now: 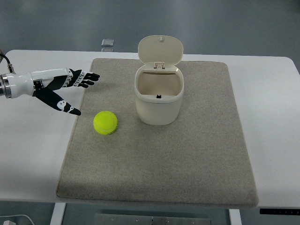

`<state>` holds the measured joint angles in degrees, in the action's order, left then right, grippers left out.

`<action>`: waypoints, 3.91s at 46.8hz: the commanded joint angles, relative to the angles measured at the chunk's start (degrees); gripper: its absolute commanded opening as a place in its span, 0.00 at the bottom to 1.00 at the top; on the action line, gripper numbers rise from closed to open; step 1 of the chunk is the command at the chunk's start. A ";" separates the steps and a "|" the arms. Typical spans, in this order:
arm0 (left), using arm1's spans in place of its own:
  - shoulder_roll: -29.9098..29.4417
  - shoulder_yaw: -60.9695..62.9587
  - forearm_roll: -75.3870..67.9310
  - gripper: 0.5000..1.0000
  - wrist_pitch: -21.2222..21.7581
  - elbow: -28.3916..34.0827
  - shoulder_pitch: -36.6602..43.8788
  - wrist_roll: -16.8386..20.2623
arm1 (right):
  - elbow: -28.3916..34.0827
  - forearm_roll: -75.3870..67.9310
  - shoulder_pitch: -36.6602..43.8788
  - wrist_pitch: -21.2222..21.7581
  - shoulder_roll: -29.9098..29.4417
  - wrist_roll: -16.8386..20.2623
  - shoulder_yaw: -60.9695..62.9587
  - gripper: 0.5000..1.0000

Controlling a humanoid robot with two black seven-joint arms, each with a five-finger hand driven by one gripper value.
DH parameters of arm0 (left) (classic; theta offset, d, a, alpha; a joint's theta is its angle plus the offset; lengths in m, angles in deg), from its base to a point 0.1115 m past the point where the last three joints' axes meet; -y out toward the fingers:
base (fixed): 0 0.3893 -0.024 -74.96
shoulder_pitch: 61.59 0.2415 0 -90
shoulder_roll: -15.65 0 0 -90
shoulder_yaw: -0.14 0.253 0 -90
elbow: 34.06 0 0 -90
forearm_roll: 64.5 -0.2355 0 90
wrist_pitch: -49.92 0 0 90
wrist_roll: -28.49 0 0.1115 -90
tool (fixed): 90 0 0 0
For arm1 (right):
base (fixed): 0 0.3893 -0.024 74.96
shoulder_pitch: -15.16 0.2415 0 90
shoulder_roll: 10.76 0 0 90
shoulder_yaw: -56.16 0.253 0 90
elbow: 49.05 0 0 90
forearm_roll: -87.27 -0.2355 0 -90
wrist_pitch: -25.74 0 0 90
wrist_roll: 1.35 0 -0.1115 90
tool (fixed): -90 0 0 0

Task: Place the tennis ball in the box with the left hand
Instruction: 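Move the open left hand down toward the yellow tennis ball, then close the left hand's fingers around the tennis ball, then lift the ball with the left hand and carry it over the bin opening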

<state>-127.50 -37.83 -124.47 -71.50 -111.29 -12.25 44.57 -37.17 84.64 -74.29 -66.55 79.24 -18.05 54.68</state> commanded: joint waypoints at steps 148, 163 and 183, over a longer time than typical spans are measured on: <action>13.59 17.05 -67.21 0.00 44.87 -6.54 -23.67 8.43 | -0.01 0.00 0.06 0.00 0.00 0.00 -0.02 0.88; 20.98 16.96 -67.03 0.00 43.46 -0.29 -24.03 8.00 | -0.01 0.00 -0.03 0.00 0.00 0.00 -0.02 0.88; 21.95 16.96 -66.59 0.70 43.46 1.73 -23.41 7.91 | -0.01 0.00 0.06 0.00 0.00 0.00 -0.02 0.88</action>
<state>-105.55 -20.88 -191.23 -28.05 -109.60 -35.82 52.42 -37.17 84.64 -74.27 -66.55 79.24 -18.05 54.66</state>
